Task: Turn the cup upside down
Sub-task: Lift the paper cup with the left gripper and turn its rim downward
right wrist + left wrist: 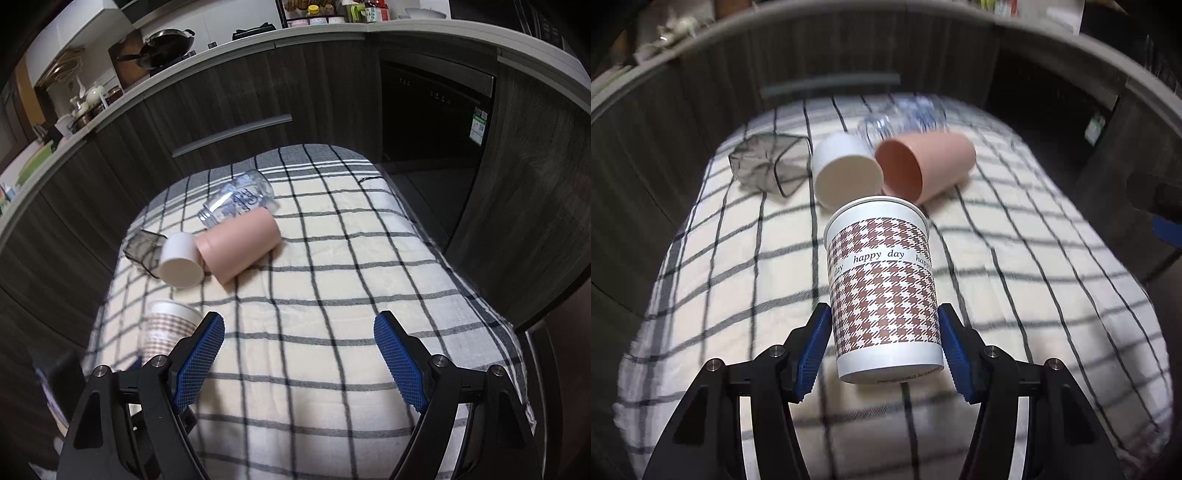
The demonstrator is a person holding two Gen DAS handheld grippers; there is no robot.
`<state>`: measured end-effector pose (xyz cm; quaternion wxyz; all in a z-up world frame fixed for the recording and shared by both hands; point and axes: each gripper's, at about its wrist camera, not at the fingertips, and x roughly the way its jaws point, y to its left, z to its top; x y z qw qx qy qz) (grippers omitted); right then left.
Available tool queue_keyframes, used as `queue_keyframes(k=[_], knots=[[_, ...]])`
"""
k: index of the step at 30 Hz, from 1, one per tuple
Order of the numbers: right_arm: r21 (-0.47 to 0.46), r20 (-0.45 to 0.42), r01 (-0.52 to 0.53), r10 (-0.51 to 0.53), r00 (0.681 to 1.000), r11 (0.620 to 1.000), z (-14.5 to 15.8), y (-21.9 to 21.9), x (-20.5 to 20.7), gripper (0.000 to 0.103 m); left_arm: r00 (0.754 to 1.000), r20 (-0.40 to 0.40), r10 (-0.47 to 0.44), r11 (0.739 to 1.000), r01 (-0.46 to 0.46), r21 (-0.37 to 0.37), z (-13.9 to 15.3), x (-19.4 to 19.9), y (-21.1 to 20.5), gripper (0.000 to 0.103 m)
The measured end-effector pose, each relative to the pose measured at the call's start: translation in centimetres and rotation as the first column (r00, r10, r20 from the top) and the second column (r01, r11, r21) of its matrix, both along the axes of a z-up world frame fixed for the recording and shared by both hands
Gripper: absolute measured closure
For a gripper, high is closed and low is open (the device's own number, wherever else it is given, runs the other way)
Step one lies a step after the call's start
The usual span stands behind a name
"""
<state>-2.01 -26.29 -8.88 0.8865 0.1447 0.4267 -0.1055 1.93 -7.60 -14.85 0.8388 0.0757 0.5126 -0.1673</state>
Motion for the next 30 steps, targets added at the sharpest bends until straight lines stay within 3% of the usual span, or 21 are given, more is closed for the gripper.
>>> queue_keyframes(k=[3,6,9,13,17,20,24,30], knots=[[0.099,-0.031,0.01,-0.007,1.0,0.995,0.7,-0.7,1.2,0.02,0.986,-0.164,-0.034,0.999,0.04,0.031,1.3,1.4,-0.3,0.045],[0.199,-0.057,0.032,-0.021,0.998,0.979,1.2,-1.3,2.1,0.02,0.941,-0.334,-0.053,0.996,0.075,0.053,2.3,3.1,-0.5,0.045],[0.266,-0.084,0.046,-0.024,0.996,0.963,1.7,-1.7,3.4,0.02,0.869,-0.491,-0.063,0.993,0.103,0.054,2.5,4.8,-1.3,0.045],[0.363,-0.115,0.063,-0.023,0.993,0.93,1.3,-2.9,5.5,0.02,0.739,-0.672,-0.042,0.991,0.118,0.069,1.2,7.6,-3.0,0.045],[0.408,-0.139,0.095,-0.042,0.989,0.908,0.2,-4.0,7.2,0.02,0.698,-0.716,-0.035,0.981,0.162,0.11,-0.2,9.5,-4.7,0.045],[0.418,-0.147,0.118,-0.062,0.987,0.901,-0.5,-4.8,7.9,0.02,0.647,-0.762,-0.026,0.977,0.179,0.119,-2.4,10.7,-5.6,0.043],[0.42,-0.163,0.142,-0.079,0.983,0.896,-1.3,-6.0,8.4,0.02,0.682,-0.731,-0.026,0.965,0.208,0.16,-3.2,11.5,-6.7,0.043],[0.399,-0.169,0.153,-0.092,0.981,0.904,-1.4,-7.1,8.5,0.02,0.754,-0.651,-0.086,0.954,0.251,0.165,-1.7,10.9,-7.3,0.028]])
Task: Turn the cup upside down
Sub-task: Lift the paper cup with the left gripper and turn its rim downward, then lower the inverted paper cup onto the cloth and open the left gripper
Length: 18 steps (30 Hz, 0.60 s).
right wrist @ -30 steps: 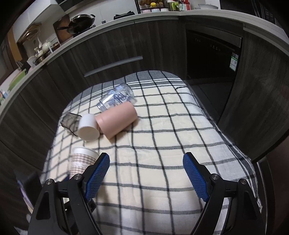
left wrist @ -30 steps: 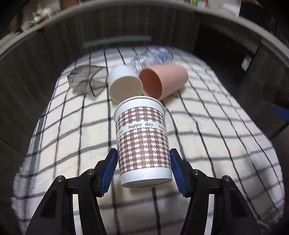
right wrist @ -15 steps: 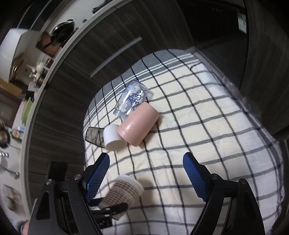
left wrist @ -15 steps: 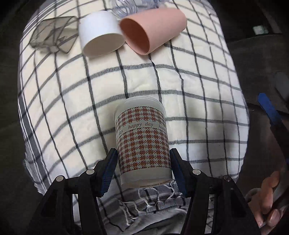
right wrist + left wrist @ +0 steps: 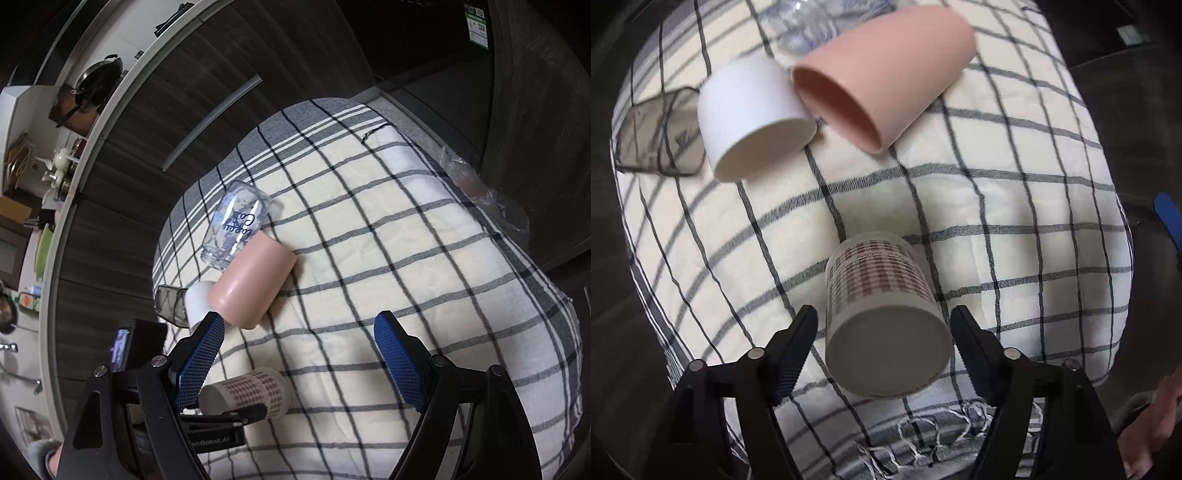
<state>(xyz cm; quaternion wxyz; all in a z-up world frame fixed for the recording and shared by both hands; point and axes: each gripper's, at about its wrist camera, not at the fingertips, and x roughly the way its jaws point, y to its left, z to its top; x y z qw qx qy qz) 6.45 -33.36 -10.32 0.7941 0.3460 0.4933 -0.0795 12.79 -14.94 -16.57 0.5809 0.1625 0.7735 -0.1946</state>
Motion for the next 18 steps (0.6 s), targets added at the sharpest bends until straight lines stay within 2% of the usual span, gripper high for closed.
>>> queue_keyframes(k=[4,7,11,13,18], knots=[[-0.038,0.01,-0.012,0.012,1.0,0.999,0.5,0.3,-0.7,0.02,0.995,0.103,0.01,0.999,-0.005,-0.044,1.9,-1.4,0.9,0.026],[-0.082,0.019,-0.037,0.039,0.999,0.996,1.2,1.2,-1.3,0.02,0.98,0.196,0.033,0.996,-0.016,-0.087,3.5,-2.6,1.9,0.026],[-0.154,0.043,-0.077,0.085,0.995,0.985,2.1,2.9,-2.4,0.02,0.933,0.349,0.088,0.99,-0.044,-0.133,6.2,-4.3,4.1,0.024],[-0.192,0.056,-0.093,0.105,0.993,0.977,2.6,3.7,-3.0,0.02,0.899,0.414,0.14,0.983,-0.077,-0.165,7.4,-5.3,5.8,0.023],[-0.304,0.099,-0.128,0.165,0.981,0.944,4.1,6.3,-4.4,0.02,0.829,0.502,0.245,0.962,-0.146,-0.229,8.5,-7.2,8.3,0.023]])
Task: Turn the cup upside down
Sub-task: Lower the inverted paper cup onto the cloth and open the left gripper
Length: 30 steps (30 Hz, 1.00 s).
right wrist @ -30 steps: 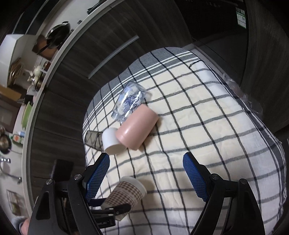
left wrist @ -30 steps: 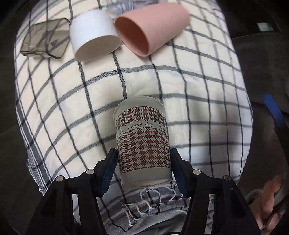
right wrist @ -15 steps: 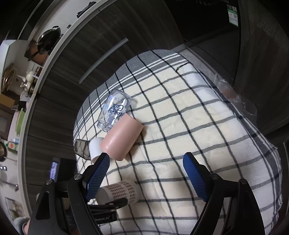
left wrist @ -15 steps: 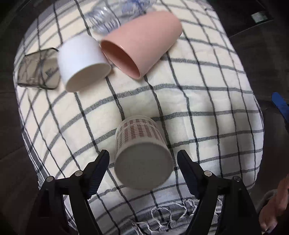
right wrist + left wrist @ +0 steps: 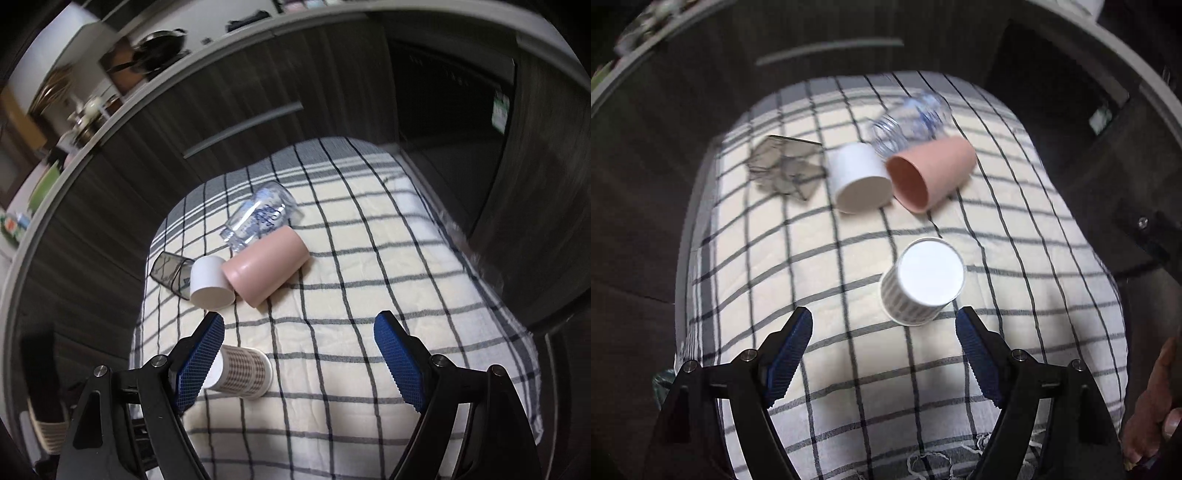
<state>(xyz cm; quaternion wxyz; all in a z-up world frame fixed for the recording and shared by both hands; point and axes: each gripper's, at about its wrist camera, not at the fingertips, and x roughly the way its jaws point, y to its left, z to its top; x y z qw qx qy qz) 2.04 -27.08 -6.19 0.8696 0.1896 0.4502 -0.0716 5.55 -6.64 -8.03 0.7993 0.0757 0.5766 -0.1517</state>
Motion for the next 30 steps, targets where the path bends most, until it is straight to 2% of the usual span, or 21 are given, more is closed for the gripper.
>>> queue_keyframes(k=[6,13,23,30], knots=[[-0.097,0.047,-0.055,0.06,0.997,0.994,1.0,2.9,-1.3,0.02,0.99,0.11,0.092,0.995,-0.088,-0.036,1.1,-2.2,2.5,0.023],[-0.169,0.083,-0.079,0.094,0.992,0.982,1.0,5.3,-3.0,0.02,0.951,0.258,0.172,0.984,-0.152,-0.096,2.4,-4.1,4.9,0.02],[-0.298,0.201,-0.075,0.14,0.97,0.952,1.8,8.6,-5.6,0.02,0.899,0.371,0.232,0.972,-0.205,-0.111,2.7,-5.9,6.7,0.019],[-0.348,0.226,-0.073,0.159,0.961,0.935,2.0,9.6,-6.4,0.019,0.869,0.423,0.256,0.967,-0.226,-0.12,2.9,-6.8,7.1,0.016]])
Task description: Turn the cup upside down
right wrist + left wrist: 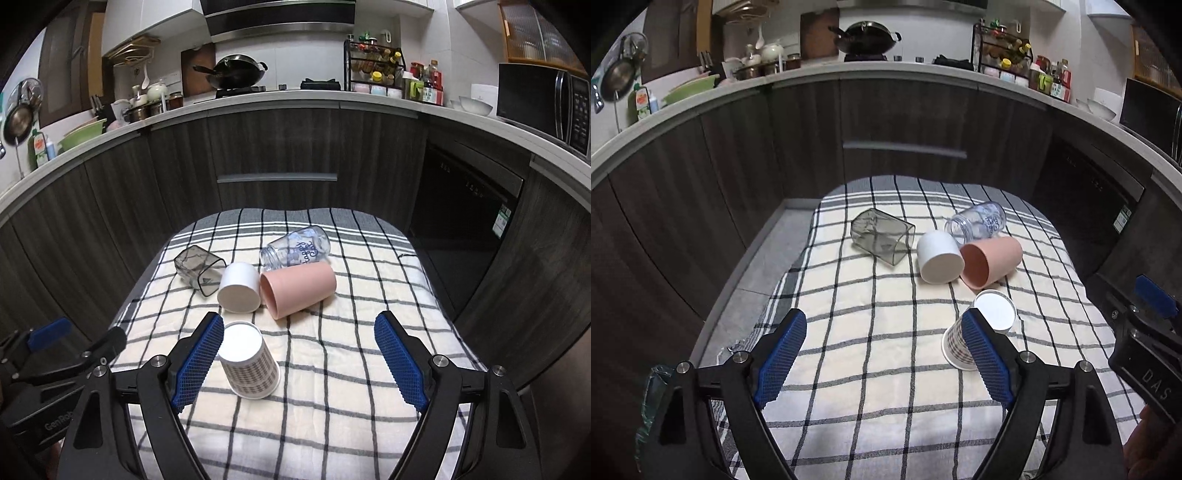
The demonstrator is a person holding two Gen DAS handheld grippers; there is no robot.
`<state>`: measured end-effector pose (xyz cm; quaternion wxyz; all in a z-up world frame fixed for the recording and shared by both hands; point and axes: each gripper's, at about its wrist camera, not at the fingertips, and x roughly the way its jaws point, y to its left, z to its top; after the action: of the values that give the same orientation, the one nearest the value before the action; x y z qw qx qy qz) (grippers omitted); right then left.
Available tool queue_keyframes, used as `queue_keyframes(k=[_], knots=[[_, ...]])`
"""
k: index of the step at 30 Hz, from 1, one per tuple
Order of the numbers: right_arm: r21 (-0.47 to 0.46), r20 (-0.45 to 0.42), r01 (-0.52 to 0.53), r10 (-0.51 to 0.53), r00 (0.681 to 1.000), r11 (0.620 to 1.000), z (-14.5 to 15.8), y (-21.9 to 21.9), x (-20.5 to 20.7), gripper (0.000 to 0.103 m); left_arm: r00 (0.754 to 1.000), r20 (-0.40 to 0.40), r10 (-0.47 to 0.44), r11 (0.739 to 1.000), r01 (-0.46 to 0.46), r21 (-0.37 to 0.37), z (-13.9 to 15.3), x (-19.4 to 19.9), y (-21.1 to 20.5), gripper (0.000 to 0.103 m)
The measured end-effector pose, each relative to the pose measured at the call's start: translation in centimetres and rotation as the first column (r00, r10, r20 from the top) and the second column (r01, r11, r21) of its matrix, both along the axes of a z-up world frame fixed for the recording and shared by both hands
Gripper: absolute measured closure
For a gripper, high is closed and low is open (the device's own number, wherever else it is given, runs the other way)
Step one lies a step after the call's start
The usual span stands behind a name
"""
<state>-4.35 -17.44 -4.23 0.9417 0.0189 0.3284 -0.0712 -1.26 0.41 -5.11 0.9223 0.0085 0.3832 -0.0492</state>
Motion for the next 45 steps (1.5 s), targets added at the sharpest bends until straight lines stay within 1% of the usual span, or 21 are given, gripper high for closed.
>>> queue_keyframes(k=[4,13,15,17,22,26,30,34,45], knots=[[-0.007,0.013,0.021,-0.021,1.0,1.0,0.2,-0.3,-0.3,0.018,0.999,0.032,0.008,1.0,-0.008,0.004,0.1,-0.4,0.0,0.015],[-0.008,0.023,0.023,-0.023,0.999,1.0,0.3,-0.4,-0.5,0.018,0.998,0.052,0.018,1.0,-0.018,0.008,0.2,-0.6,0.2,0.015],[-0.008,0.024,0.023,-0.022,0.999,1.0,0.4,-0.4,-0.5,0.018,0.998,0.059,0.021,1.0,-0.022,0.011,0.3,-0.8,0.2,0.014],[-0.008,0.033,0.024,-0.023,0.999,1.0,0.6,-0.5,-0.7,0.018,0.997,0.073,0.03,0.999,-0.031,0.021,0.5,-0.9,0.1,0.009],[-0.004,0.05,0.028,-0.028,0.998,1.0,0.9,-0.7,-0.9,0.017,0.994,0.099,0.047,0.998,-0.05,0.023,0.7,-1.1,0.4,0.009],[0.0,0.058,0.036,-0.036,0.998,0.999,0.9,-0.9,-1.1,0.016,0.994,0.103,0.044,0.999,-0.046,0.017,0.7,-1.4,0.4,0.009],[-0.003,0.069,0.044,-0.043,0.997,0.999,0.9,-1.0,-1.6,0.013,0.992,0.117,0.037,0.999,-0.039,0.013,1.0,-1.8,0.2,0.009],[-0.003,0.081,0.05,-0.05,0.995,0.999,1.1,-1.2,-2.0,0.013,0.991,0.133,0.034,0.999,-0.037,0.017,1.2,-2.3,0.1,0.006],[0.0,0.092,0.049,-0.049,0.995,0.999,1.0,-1.3,-2.3,0.013,0.987,0.157,0.044,0.999,-0.048,0.02,1.4,-2.5,0.1,0.006]])
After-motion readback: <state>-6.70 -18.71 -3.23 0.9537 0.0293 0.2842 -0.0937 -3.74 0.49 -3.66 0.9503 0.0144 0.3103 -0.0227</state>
